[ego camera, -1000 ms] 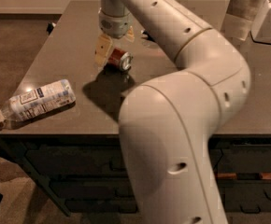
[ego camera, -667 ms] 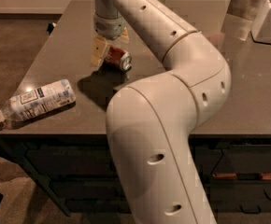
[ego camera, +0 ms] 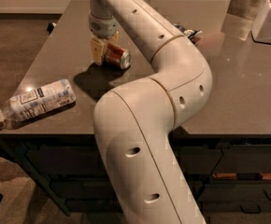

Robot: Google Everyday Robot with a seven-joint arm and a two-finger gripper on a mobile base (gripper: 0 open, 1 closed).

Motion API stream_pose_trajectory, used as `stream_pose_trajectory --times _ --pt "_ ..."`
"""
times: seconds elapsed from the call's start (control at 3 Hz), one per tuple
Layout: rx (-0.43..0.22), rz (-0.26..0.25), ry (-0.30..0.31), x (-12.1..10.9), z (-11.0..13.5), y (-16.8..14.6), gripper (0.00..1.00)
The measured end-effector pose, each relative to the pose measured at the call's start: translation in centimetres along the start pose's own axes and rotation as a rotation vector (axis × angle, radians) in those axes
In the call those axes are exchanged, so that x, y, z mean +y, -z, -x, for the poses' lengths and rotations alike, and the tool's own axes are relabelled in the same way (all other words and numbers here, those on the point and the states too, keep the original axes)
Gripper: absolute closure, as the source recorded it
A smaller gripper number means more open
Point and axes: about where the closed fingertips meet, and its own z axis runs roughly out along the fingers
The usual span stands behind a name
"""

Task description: Place coke can upright

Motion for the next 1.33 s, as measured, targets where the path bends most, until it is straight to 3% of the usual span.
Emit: stream_pose_trajectory --times 0.33,0.67,1.0,1.33 --pt "-0.066 -0.02 0.055 -0.2 0.4 2.9 0.85" --pt "-0.18 -0.013 0.061 -0.7 0.1 6.1 1.0" --pt "-0.323 0.007 0.064 -1.3 -0.5 9.1 1.0" --pt "-0.557 0.012 0.068 -2.1 -0.2 12.3 1.0"
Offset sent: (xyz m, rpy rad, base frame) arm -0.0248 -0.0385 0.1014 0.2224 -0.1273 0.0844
